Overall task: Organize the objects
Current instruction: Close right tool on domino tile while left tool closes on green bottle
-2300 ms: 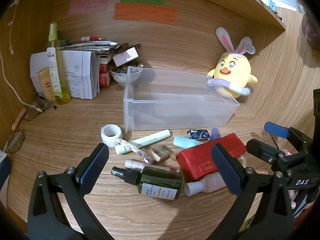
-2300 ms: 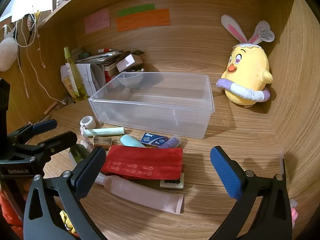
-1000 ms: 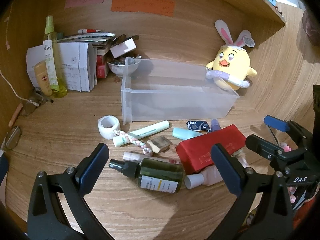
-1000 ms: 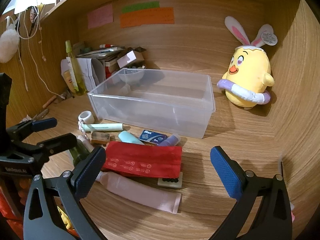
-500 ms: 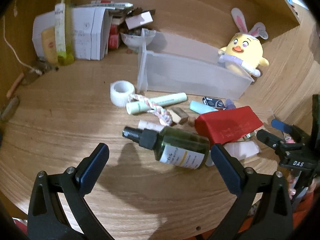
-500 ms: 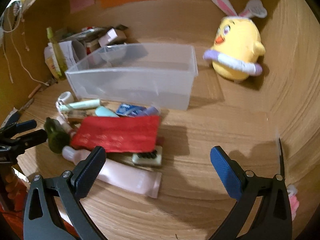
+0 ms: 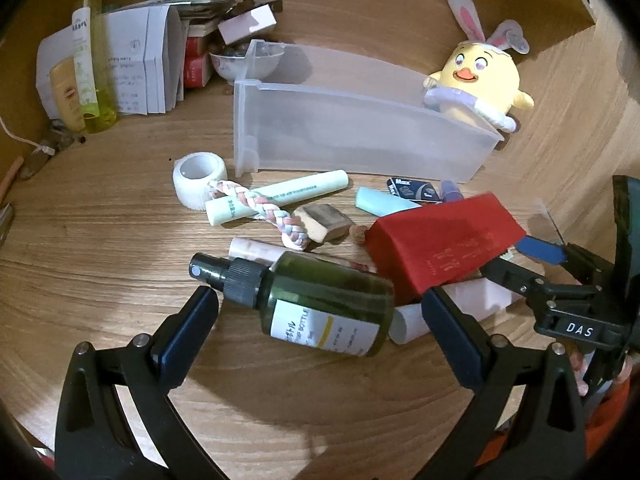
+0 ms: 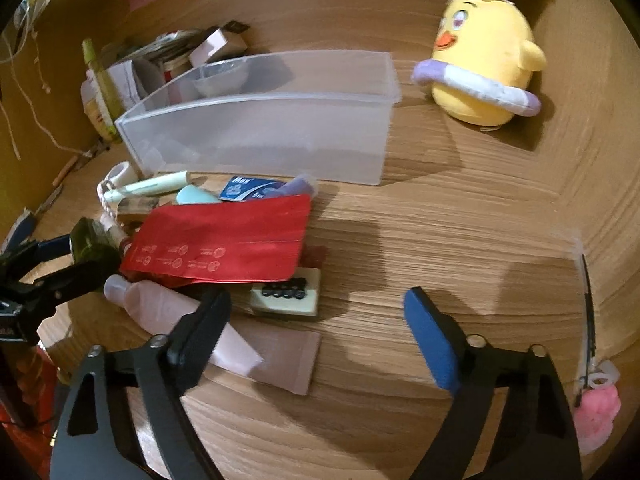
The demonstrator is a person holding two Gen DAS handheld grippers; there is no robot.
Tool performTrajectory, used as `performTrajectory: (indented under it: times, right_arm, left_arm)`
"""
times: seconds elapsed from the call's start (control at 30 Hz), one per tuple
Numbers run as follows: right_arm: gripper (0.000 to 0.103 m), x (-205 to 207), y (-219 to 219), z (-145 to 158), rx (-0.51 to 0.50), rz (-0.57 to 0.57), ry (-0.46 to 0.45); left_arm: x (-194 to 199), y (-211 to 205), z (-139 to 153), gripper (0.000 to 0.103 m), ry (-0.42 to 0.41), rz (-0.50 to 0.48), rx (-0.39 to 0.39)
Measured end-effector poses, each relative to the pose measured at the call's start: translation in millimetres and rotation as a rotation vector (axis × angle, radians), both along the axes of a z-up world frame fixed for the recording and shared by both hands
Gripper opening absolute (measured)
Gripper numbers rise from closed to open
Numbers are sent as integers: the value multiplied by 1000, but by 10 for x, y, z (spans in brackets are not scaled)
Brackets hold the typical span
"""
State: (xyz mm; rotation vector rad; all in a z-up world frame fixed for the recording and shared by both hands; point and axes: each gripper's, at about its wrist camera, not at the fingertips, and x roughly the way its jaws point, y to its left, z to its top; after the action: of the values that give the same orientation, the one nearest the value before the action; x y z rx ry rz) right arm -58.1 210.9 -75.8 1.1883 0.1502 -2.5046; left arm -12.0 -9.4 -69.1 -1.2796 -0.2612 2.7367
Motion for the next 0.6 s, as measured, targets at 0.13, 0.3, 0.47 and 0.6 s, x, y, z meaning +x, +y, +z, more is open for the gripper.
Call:
performTrajectory:
  times: [0.13,0.3,0.47,0.6]
  right_arm:
    - [56,-44,-65,-15,-8,19,-15]
    - [40,-48,-77,-8,4,18,-1]
    - [32,-37,-45,-5,13,-1,9]
    - [31,-40,45,10,13,-31,15]
  left_arm:
    - [-6,-35,6,102,14,13,-2]
    - [-34,-55,-11,76,4,5,6]
    - [-12,-35,-16,64,13,8,-7]
    - [28,-78,-17,64,17,29,-8]
